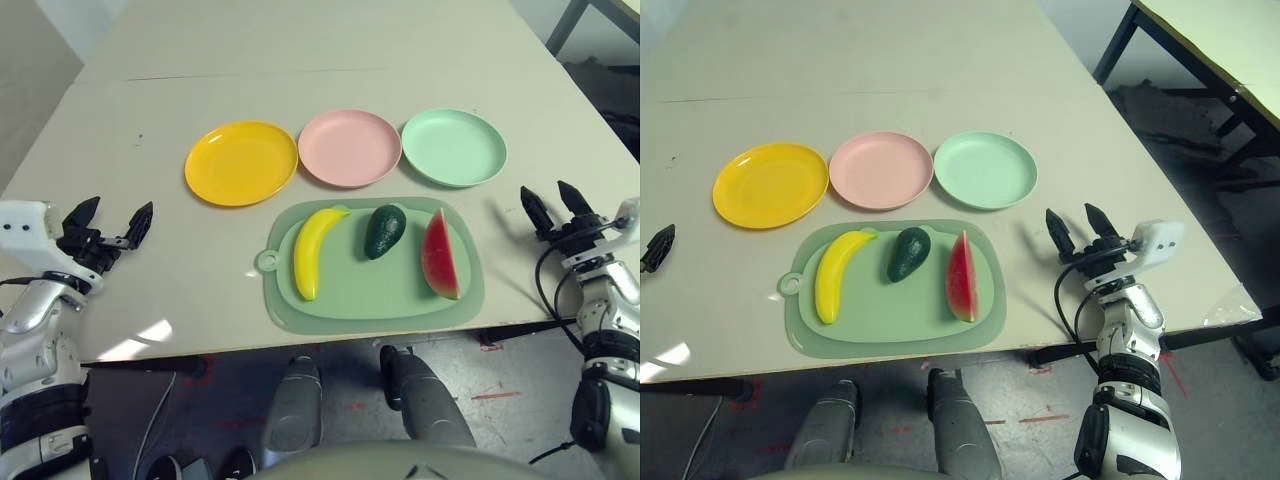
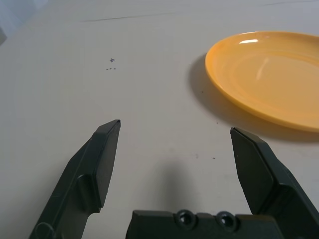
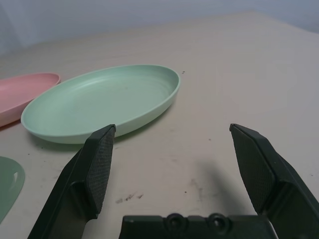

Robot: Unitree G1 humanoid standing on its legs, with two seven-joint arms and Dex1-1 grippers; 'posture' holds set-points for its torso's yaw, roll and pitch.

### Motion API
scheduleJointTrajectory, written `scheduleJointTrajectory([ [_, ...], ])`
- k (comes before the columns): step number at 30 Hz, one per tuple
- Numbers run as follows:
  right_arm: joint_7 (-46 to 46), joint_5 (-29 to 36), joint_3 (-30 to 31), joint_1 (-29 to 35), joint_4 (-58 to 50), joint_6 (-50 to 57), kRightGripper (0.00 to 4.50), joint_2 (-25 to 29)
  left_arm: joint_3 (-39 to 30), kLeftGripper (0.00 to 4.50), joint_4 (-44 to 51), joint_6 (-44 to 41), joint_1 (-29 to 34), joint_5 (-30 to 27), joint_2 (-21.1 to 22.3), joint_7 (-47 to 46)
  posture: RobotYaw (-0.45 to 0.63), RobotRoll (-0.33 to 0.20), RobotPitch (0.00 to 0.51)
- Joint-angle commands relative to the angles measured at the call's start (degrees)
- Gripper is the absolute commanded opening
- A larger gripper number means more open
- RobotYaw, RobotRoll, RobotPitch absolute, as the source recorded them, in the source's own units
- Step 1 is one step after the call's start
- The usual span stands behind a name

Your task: Place the fruits into color-matched plates.

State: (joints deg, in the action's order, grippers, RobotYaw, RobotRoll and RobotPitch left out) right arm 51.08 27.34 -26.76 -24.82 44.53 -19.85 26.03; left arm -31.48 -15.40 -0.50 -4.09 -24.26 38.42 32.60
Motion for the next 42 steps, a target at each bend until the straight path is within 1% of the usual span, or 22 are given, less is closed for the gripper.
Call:
scheduleJointTrajectory([
  [1,0.1,0.3,-0.2,-0.2,0.8,0.0,4.50,0.8,-0.2,4.49,-0.4,-0.1,0.1,0.2,-0.5,-0.4,0.05,0.000,0.216],
  [5,0.5,0.3,-0.3,-0.5,1.4,0.1,4.50,1.7,-0.4,4.49,1.4,-0.4,1.0,0.0,-0.9,-1.0,0.08,0.000,0.223],
  [8,1.5,0.0,-0.2,-1.4,3.5,0.0,4.50,3.0,-2.0,4.49,4.2,-0.8,4.0,-1.1,-1.7,-1.5,0.10,0.000,0.227],
  [14,2.1,-0.1,-0.6,-1.7,4.1,-0.3,4.50,5.6,-5.5,4.49,8.3,-2.1,7.0,-4.4,-3.8,-3.7,0.08,0.000,0.215],
  [15,1.6,0.0,-0.9,-0.9,3.3,-0.4,4.50,5.9,-5.8,4.49,8.2,-2.5,7.5,-4.7,-3.5,-3.1,0.08,0.000,0.217],
  [18,1.0,1.6,-2.5,1.4,-0.1,0.9,4.50,7.2,-5.2,4.49,11.2,-4.9,8.7,-8.2,-2.2,2.1,0.04,0.000,0.239],
  [20,1.0,2.3,-3.0,2.9,-2.6,2.3,4.50,8.0,-3.1,4.49,14.4,-6.6,9.2,-12.1,-1.1,9.5,0.01,0.000,0.241],
  [22,-0.5,2.6,-3.6,4.5,-5.7,4.2,4.50,9.3,0.7,4.49,17.3,-6.5,8.9,-14.0,1.3,19.5,0.00,0.000,0.248],
  [23,-1.1,2.8,-3.8,4.8,-6.4,5.8,4.50,10.2,2.8,4.49,18.9,-6.7,8.6,-14.5,2.5,23.3,-0.01,0.000,0.253],
  [25,-3.2,2.3,-3.3,4.6,-8.3,10.3,4.50,12.6,7.8,4.49,20.9,-6.8,8.5,-13.9,6.6,32.4,-0.04,0.000,0.265],
  [27,-4.8,1.7,-2.9,3.9,-8.8,13.9,4.50,14.6,10.5,4.49,21.8,-6.7,8.5,-13.1,9.3,37.3,-0.05,0.000,0.275],
  [28,-5.2,1.6,-2.7,3.5,-8.6,15.1,4.50,15.5,11.2,4.49,22.2,-6.8,8.4,-13.0,10.0,38.3,-0.05,0.000,0.278],
  [30,-6.2,-3.1,1.0,1.2,-10.9,17.6,4.50,20.3,12.3,4.49,21.4,-5.9,7.0,-14.0,13.2,45.9,-0.05,0.000,0.279],
  [32,-4.1,-7.2,5.7,-1.1,-13.6,20.2,4.50,24.9,13.1,4.49,21.7,-5.4,5.6,-14.9,14.7,50.6,-0.05,0.000,0.273],
  [35,0.3,-13.5,13.2,-5.6,-14.4,21.5,4.50,30.1,14.4,4.49,23.0,-5.6,3.3,-15.7,14.5,53.0,-0.06,0.000,0.258],
  [37,6.3,-17.5,18.9,-9.8,-15.1,19.1,4.50,33.1,15.5,4.49,23.0,-5.3,1.6,-15.2,14.1,54.0,-0.07,0.000,0.250],
  [40,15.8,-22.9,26.8,-17.3,-16.0,13.6,4.50,35.7,17.0,4.49,22.4,-4.8,-0.8,-14.7,13.2,54.7,-0.08,0.000,0.241],
  [42,21.5,-23.8,29.8,-21.0,-15.9,10.7,4.50,35.7,17.5,4.49,21.8,-4.5,-1.6,-14.2,12.7,55.0,-0.08,0.000,0.232],
])
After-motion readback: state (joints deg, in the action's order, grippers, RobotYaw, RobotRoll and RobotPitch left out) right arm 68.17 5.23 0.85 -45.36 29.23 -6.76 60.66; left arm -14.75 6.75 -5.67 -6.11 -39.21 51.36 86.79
